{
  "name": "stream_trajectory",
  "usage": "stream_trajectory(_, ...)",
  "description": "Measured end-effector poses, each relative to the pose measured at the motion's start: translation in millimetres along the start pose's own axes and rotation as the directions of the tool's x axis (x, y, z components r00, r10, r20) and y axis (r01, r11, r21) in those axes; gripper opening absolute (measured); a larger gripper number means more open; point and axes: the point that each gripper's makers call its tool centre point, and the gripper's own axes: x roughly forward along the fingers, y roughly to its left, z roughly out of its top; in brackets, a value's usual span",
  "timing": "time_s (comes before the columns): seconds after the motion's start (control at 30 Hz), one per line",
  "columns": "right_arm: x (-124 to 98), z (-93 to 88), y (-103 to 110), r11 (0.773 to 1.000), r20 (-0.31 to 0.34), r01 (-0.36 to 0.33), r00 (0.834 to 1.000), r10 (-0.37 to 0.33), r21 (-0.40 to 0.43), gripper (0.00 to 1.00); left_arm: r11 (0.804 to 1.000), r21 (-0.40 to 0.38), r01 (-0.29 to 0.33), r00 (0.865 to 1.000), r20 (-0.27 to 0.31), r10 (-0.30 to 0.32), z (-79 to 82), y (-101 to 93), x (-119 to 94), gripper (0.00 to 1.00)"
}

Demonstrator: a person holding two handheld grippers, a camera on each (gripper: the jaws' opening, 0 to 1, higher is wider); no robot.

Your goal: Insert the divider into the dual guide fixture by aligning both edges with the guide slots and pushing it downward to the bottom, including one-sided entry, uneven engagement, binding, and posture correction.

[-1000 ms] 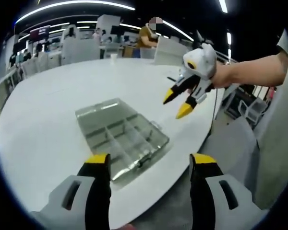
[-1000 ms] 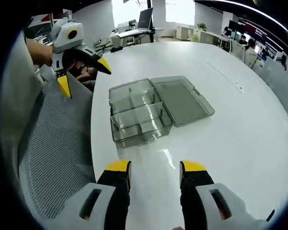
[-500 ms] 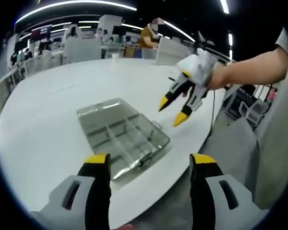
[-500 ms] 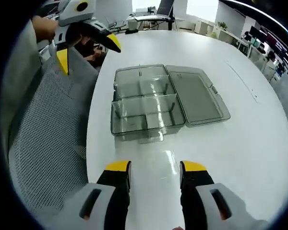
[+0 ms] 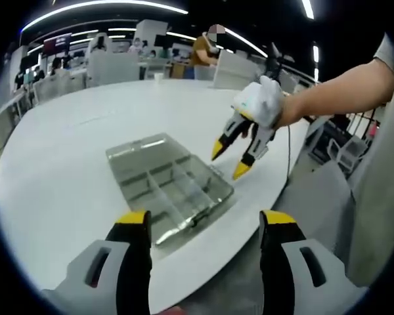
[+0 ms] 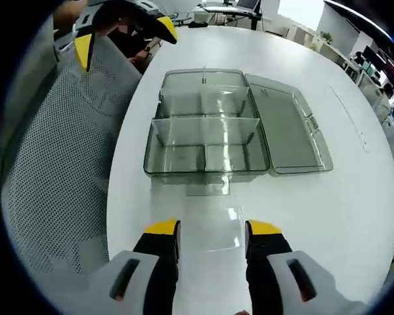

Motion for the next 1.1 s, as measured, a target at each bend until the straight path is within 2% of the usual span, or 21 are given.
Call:
stream_trajectory(0.73, 14.0, -9.7, -3.7, 0.998, -0.055, -0.037, 0.998, 0.034, -0.053, 0.32, 1.000, 0.001, -0.003, 1.000, -0.007, 0.003, 0.1, 5.8, 1.8, 0.65)
stream_trajectory(1.1, 17.0, -12.2, -8.3, 0.997, -0.084, -0.033, 0.996, 0.027, -0.072, 0.33, 1.000, -0.005, -0.002, 1.000, -0.008, 0.002, -1.3, 6.4, 2.9, 0.65)
